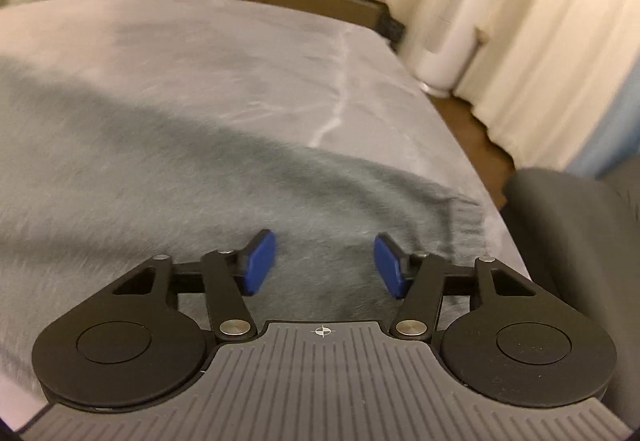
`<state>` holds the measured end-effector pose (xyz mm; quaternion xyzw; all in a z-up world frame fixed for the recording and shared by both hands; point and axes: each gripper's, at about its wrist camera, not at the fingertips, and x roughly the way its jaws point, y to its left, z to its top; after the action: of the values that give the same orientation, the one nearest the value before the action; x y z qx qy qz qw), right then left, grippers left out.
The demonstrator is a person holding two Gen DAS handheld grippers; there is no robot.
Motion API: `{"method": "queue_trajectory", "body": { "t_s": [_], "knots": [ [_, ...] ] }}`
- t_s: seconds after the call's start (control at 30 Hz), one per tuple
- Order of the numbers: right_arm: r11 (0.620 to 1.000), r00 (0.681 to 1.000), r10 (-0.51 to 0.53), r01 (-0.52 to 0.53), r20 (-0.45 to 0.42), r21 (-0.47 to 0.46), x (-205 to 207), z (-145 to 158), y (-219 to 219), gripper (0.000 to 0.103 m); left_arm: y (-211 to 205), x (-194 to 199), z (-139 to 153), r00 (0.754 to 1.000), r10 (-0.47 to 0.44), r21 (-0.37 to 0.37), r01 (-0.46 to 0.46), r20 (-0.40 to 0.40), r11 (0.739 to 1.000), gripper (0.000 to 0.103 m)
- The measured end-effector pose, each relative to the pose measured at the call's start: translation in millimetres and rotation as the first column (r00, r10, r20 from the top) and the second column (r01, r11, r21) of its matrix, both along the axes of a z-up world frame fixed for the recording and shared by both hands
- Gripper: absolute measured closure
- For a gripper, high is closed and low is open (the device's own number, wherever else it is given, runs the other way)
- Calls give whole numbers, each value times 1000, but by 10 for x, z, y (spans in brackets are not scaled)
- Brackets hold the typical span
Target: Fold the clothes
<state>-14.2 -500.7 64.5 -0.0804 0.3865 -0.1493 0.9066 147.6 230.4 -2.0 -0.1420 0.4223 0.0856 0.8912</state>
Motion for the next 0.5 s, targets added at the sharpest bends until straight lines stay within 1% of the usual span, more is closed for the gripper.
{"method": "queue_trajectory", "body": {
  "t_s": [0.03, 0.1, 0.13, 0.17, 0.2, 0.23, 0.3, 0.33, 0.4, 0.43, 0.47, 0.5],
  "knots": [
    [999, 1000, -27, 27, 5, 27, 7, 17, -63, 46, 78, 40, -45, 999, 34, 0, -34, -16, 999, 69],
    [994, 997, -80, 78, 16, 79, 17, 54, -185, 50, 24, 55, -40, 1000, 16, 27, -16, 2, 1000, 67],
    [993, 994, -86, 80, 67, 87, -81, 113, -194, 51, -3, 63, -38, 1000, 7, 40, -8, 10, 999, 65],
    [993, 990, -78, 67, 116, 97, -141, 165, -209, 47, -27, 77, -48, 1000, 4, 59, -4, 11, 998, 66],
    [991, 992, -84, 73, 94, 110, -152, 133, -245, 44, -31, 119, -116, 999, 30, 96, -28, -18, 995, 66],
    [989, 993, -89, 80, 72, 124, -164, 100, -280, 42, -31, 125, -116, 999, 48, 96, -47, -8, 994, 67],
    [983, 995, -100, 94, 27, 159, -202, 17, -355, 42, -126, 163, -83, 998, 67, 76, -65, -17, 995, 69],
    [980, 993, -104, 93, 54, 175, -266, 66, -393, 44, -188, 152, -39, 998, 66, 72, -64, -15, 995, 69],
    [961, 970, -176, 132, 166, 244, -509, 247, -535, 34, -491, 14, 153, 999, 1, 117, -6, 45, 993, 66],
    [941, 948, -237, 170, 212, 292, -656, 307, -645, 23, -709, -80, 247, 996, -59, 150, 47, 74, 988, 61],
    [919, 934, -289, 209, 212, 333, -738, 306, -761, 21, -973, -192, 304, 985, -141, 180, 123, 96, 976, 56],
    [894, 917, -340, 246, 208, 375, -818, 303, -877, 21, -1238, -308, 358, 968, -224, 208, 198, 113, 958, 53]
  ]
}}
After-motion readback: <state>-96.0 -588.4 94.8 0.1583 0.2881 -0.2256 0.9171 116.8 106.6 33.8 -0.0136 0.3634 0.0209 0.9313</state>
